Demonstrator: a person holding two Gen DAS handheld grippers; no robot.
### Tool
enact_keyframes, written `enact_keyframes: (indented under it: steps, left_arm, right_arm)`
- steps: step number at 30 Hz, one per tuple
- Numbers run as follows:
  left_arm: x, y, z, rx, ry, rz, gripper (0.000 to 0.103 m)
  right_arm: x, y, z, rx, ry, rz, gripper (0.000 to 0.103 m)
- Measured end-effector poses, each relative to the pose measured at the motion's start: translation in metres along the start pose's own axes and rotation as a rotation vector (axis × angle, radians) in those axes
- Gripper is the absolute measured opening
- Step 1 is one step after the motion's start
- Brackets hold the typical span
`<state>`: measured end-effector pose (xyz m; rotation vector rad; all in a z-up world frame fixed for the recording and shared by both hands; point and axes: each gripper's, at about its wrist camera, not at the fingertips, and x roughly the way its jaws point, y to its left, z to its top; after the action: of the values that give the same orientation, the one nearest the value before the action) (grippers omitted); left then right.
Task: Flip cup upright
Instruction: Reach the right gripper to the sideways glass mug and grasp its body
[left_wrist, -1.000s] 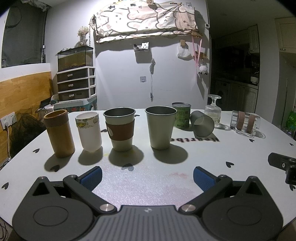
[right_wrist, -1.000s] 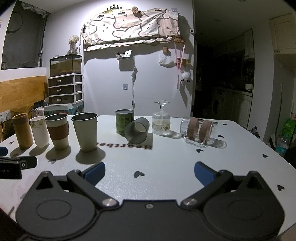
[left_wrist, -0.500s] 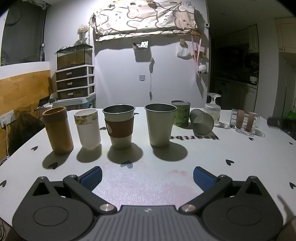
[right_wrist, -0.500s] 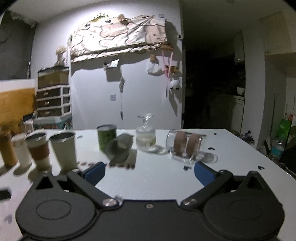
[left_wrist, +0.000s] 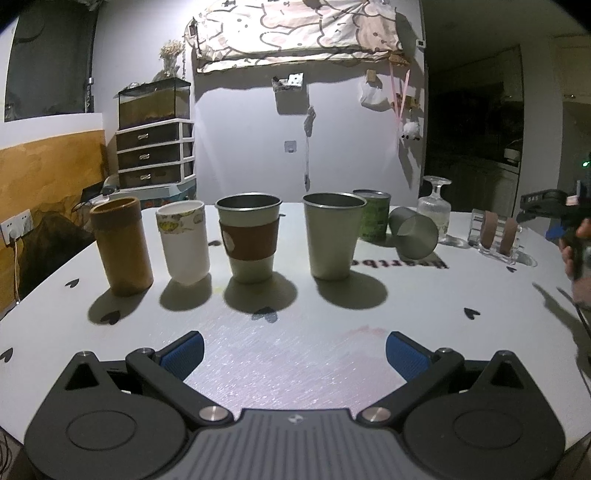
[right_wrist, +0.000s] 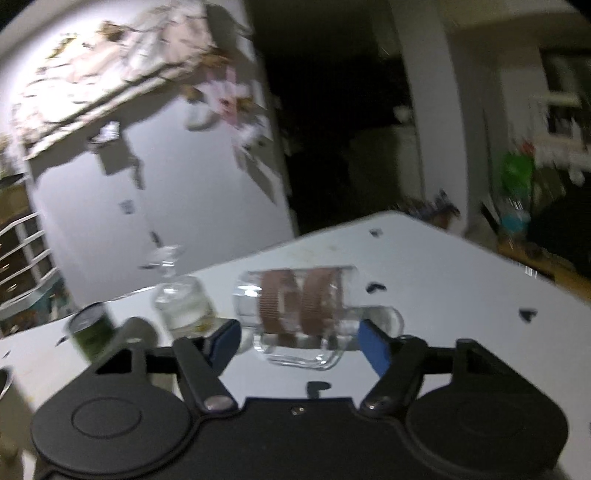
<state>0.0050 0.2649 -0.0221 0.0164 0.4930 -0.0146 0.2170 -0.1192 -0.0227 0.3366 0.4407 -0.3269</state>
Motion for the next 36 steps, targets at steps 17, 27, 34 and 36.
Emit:
enact_keyframes:
  steps: [17,27,34,36]
  left_arm:
    - [0.013,0.019,-0.007,-0.031,0.036,0.022,0.103]
    - [0.008,0.016,-0.007,-0.028,0.022,0.001,0.103]
    - [0.008,0.008,-0.006,-0.016,0.023,-0.025,0.103]
    - [0.008,0.004,-0.006,-0.008,0.023,-0.033,0.103]
  right_arm:
    - [0.087,-0.015,-0.024,0.094,0.111,-0.013,0.010]
    - [0.017,-0.027,-0.051,-0.028,0.174,0.142,0.012]
    - [-0.077,-0.031,-0.098,-0.220,0.202,0.349,0.016]
    - [-0.103,-0.031,-0.111,-0.280,0.201,0.411,0.016]
